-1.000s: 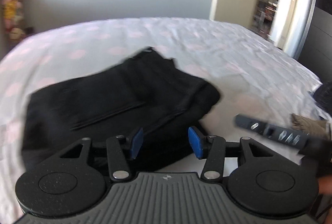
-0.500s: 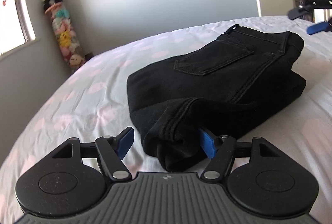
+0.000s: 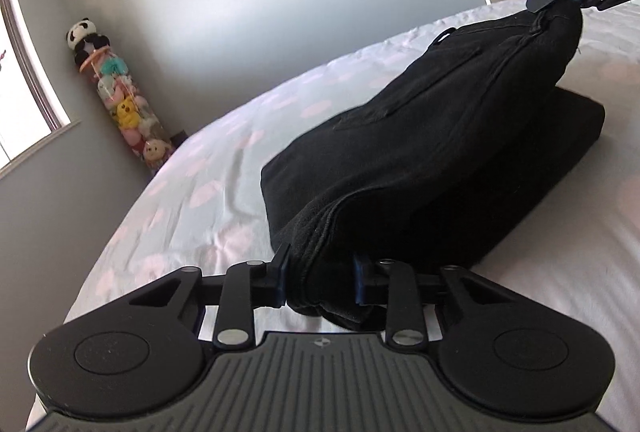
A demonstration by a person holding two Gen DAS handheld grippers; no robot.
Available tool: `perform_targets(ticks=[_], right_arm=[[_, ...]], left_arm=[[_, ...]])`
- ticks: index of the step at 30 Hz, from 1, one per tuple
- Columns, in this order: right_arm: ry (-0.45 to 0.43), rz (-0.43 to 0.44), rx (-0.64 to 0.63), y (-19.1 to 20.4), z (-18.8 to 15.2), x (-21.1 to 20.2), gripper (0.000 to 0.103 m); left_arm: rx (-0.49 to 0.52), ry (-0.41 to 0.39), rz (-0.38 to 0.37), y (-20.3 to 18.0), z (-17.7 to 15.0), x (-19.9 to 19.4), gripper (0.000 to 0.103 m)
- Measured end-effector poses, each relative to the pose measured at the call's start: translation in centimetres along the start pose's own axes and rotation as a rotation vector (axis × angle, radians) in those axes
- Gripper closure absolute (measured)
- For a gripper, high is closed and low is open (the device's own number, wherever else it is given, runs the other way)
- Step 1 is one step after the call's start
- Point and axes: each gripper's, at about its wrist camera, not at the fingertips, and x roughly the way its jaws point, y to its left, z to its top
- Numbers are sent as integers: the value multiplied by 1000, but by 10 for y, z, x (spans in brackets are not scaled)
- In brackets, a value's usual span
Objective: Fold clothes
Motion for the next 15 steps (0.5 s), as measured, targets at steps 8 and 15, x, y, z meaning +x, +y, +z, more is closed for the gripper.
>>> perform_targets(ticks=[8, 15], right_arm=[[85, -107, 11, -32, -45, 27, 88], [156, -104, -23, -30, -30, 24, 82]], left_arm=[[110, 62, -25, -19, -15, 26, 68], [-59, 91, -108, 14, -5, 6, 57]])
